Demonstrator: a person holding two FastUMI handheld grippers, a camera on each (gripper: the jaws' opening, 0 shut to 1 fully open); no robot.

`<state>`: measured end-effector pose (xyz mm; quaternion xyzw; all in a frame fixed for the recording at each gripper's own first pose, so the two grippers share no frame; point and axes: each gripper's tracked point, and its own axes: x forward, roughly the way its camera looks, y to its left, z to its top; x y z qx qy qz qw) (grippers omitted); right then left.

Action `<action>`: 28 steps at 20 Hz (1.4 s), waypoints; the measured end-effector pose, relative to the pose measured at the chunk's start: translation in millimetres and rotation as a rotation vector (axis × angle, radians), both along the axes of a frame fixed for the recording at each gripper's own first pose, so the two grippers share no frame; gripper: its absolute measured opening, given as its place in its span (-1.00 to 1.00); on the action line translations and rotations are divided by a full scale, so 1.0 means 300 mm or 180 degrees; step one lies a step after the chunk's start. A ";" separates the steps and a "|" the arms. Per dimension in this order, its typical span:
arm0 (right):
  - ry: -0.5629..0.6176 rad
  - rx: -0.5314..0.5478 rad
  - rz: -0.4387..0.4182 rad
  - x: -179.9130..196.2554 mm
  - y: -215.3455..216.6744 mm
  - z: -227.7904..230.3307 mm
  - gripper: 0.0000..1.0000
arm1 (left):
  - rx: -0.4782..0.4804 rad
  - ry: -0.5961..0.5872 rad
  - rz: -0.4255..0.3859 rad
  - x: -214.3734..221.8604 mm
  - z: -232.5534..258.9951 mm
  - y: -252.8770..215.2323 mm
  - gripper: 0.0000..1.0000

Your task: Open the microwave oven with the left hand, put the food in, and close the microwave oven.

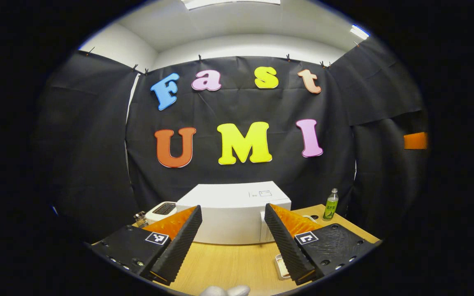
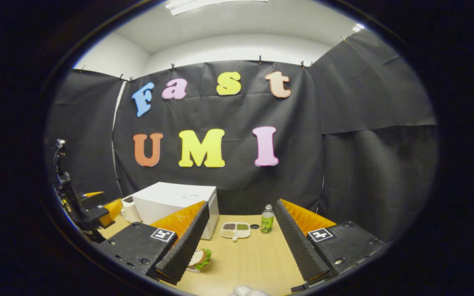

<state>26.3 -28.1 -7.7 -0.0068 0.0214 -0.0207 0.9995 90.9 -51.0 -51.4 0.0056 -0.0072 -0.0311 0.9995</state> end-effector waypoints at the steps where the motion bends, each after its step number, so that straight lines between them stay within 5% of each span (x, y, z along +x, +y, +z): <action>1: 0.0009 -0.0020 -0.0028 -0.002 -0.014 0.005 0.90 | -0.0044 0.0044 -0.0057 0.036 -0.039 -0.035 0.89; 8: 0.0159 -0.0180 -0.0293 0.005 -0.103 -0.038 1.00 | 0.0011 0.0364 -0.0271 0.323 -0.279 -0.220 0.92; 13: 0.0305 -0.0043 -0.0488 -0.007 -0.150 -0.100 1.00 | 0.0001 0.0504 -0.0233 0.557 -0.446 -0.276 0.93; 14: 0.0349 -0.0053 -0.0532 -0.012 -0.160 -0.113 0.90 | -0.0003 0.0507 -0.0212 0.603 -0.472 -0.280 0.77; 15: 0.0388 -0.0077 -0.0574 -0.018 -0.172 -0.124 0.92 | -0.0021 0.0534 -0.0197 0.630 -0.492 -0.282 0.92; 17: 0.0430 -0.0125 -0.0643 -0.026 -0.192 -0.137 1.00 | -0.0068 0.0592 -0.0146 0.682 -0.537 -0.279 0.88; 23: 0.0527 -0.0161 -0.0690 -0.035 -0.205 -0.150 1.00 | -0.0246 0.0582 -0.0270 0.715 -0.548 -0.311 -0.04; 24: 0.0526 -0.0163 -0.0679 -0.034 -0.206 -0.147 1.00 | -0.0182 0.0575 -0.0240 0.721 -0.547 -0.313 -0.54; 28: 0.0496 -0.0179 -0.0585 -0.037 -0.180 -0.137 0.92 | -0.0034 0.0638 -0.0195 0.692 -0.563 -0.304 -0.41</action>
